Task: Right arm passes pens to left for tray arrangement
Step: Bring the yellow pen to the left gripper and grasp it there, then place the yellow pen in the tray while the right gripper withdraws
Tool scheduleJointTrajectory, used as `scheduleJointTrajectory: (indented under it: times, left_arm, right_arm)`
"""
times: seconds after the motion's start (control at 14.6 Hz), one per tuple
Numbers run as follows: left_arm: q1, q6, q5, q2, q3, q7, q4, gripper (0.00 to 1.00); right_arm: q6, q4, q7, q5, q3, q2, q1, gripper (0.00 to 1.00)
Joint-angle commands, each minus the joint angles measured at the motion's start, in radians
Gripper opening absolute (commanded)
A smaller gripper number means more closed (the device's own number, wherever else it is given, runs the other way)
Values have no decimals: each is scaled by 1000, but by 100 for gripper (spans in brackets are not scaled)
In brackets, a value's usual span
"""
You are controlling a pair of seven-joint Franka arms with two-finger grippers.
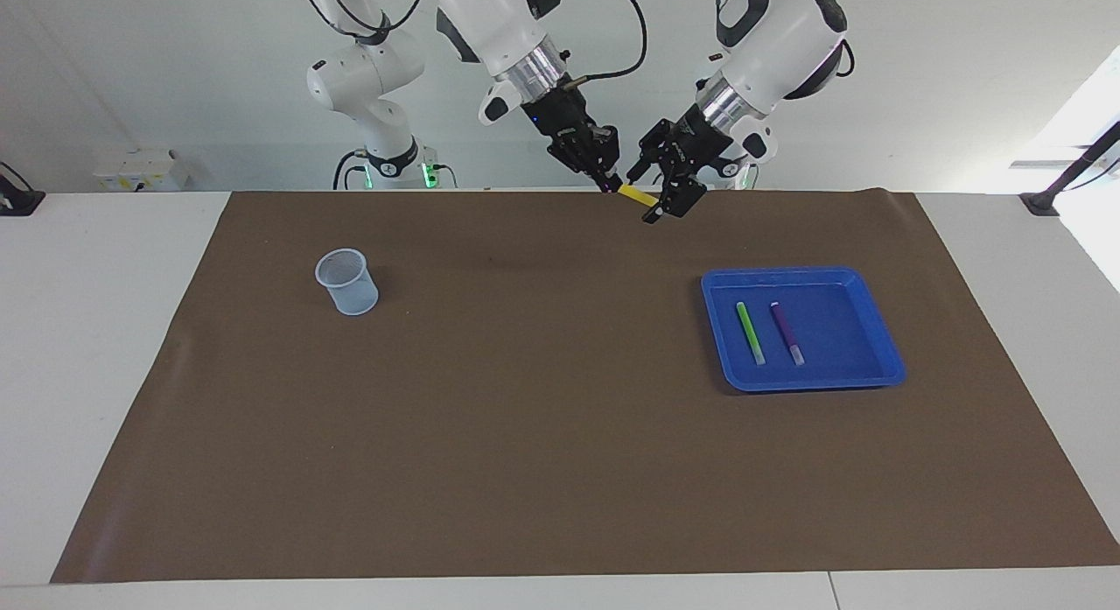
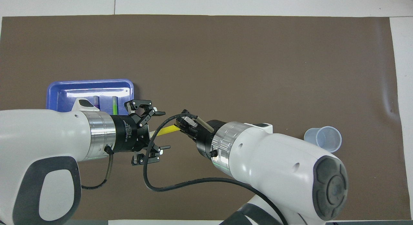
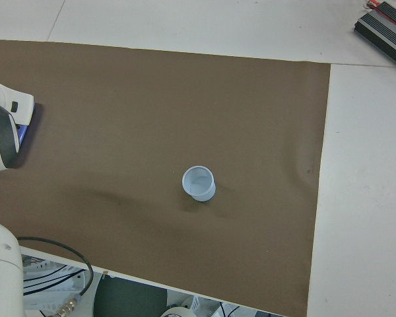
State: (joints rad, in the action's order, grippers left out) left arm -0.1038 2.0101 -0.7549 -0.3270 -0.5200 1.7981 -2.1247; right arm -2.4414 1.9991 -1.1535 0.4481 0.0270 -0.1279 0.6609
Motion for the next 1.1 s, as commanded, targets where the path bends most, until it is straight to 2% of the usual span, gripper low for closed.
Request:
scheduleJointTrajectory:
  times: [0.0,0.14,0.48,0.55,0.69,0.76,0.82,1.03]
  left_arm:
    - [10,21,-27,-30,9,-23,-34,74]
    - [9,19,-27,-30,11,-22,-32,62]
    - [1,12,-27,-27,11,-23,-21,49]
    - [1,10,-27,-27,11,-23,-20,44]
    - [0,12,-27,-27,12,-23,-20,26]
    - [0,12,-27,-27,12,-26,-20,11]
    - [0,12,-26,-27,12,-35,-20,0]
    - [0,18,-23,-26,12,-65,-18,0]
  right_arm:
    - [-18,30,-8,18,1,-24,-3,0]
    - [-18,30,-6,18,1,-25,-3,0]
    - [-18,30,-8,18,1,-24,-4,0]
    - [-18,30,-8,18,1,-24,-4,0]
    - [-18,30,-6,20,1,-24,-9,0]
    - [-18,30,-3,20,1,-24,-10,0]
    - [-18,30,-2,20,1,-24,-10,0]
    - [-18,30,0,20,1,-24,-10,0]
